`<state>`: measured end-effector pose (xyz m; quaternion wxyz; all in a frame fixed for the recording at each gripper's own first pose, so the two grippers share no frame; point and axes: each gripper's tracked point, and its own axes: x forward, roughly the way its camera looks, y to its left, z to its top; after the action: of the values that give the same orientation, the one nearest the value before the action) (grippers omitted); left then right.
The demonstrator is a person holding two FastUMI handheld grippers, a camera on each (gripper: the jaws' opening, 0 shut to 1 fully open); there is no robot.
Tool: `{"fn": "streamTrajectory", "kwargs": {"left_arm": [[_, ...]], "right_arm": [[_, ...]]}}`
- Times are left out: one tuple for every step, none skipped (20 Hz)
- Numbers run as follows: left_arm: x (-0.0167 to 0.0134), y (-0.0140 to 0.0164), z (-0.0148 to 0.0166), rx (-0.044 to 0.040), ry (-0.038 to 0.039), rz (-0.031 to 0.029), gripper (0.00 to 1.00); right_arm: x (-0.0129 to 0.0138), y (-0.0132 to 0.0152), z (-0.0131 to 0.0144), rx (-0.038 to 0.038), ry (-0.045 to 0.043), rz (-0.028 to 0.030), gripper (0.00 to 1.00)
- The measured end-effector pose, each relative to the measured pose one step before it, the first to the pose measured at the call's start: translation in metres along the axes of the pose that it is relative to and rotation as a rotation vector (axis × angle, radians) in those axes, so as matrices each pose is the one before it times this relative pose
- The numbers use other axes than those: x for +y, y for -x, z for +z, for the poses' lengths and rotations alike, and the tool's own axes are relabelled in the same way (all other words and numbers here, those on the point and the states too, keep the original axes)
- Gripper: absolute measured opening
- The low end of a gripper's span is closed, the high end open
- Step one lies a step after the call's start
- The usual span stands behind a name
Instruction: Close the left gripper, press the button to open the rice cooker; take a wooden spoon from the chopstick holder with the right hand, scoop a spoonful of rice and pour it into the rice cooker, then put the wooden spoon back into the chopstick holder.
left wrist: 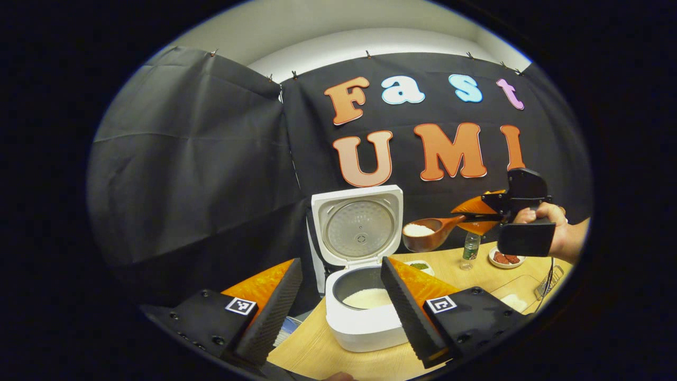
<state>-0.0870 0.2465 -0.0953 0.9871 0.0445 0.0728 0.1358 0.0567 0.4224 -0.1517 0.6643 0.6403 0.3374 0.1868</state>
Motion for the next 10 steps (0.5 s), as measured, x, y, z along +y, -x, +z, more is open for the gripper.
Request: {"fn": "streamTrajectory", "kwargs": {"left_arm": [[0.00086,-0.00078,-0.01319,0.03983,0.04468,-0.02327,1.0],[0.00565,-0.00096,-0.00642,0.02013,0.03634,-0.00573,1.0],[0.01187,-0.00224,-0.00328,0.01122,0.01733,0.00956,1.0],[0.0117,-0.0018,-0.00085,0.00473,0.00277,0.01749,1.0],[0.01138,-0.00099,-0.00071,0.00183,-0.00079,0.01929,1.0],[0.00962,-0.00206,0.00074,-0.00071,-0.0002,0.0177,1.0],[0.00916,-0.00159,-0.00149,-0.00107,-0.00022,0.01735,0.99],[0.00744,-0.00268,-0.00055,0.00135,0.00078,0.01233,1.0],[0.00719,-0.00301,-0.00183,0.00261,0.00218,0.01069,1.0],[0.00382,-0.00161,-0.00045,0.00253,0.00282,0.00419,0.99]], "right_arm": [[0.00049,-0.00749,-0.00645,0.00221,0.02475,-0.01192,0.1],[-0.00063,-0.00658,-0.00575,-0.00197,0.02711,-0.01783,0.1],[-0.00272,-0.00808,-0.00485,-0.00056,0.0357,-0.02302,0.1],[-0.00233,-0.006,-0.00315,-0.00462,0.04245,-0.02225,0.1],[-0.00372,-0.00645,-0.00352,-0.00853,0.04336,-0.02036,0.1],[-0.00119,-0.00603,-0.00344,-0.00799,0.04103,-0.02459,0.1],[-0.00033,-0.00658,-0.00265,-0.0053,0.04629,-0.01643,0.1],[0.00003,-0.00463,-0.00176,-0.00673,0.05039,-0.01771,0.1],[0.00243,-0.00548,-0.00106,-0.0068,0.05428,-0.01256,0.1],[0.00308,-0.00489,-0.00101,-0.00804,0.05755,-0.01142,0.1]]}}
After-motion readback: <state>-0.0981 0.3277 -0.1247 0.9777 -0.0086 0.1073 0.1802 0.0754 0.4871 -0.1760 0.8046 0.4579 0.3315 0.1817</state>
